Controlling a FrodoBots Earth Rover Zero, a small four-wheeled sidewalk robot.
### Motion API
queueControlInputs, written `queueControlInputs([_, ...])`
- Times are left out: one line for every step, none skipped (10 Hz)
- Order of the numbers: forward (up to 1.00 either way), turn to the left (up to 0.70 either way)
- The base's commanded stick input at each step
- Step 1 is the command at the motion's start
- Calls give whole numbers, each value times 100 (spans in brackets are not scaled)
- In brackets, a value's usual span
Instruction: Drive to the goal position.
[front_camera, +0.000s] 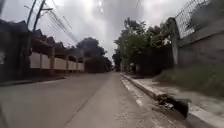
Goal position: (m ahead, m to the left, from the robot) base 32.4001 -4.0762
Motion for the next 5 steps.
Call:
queueControlInputs([70,0])
queueControlInputs([70,0])
queueControlInputs([70,0])
queueControlInputs([70,0])
queueControlInputs([70,0])
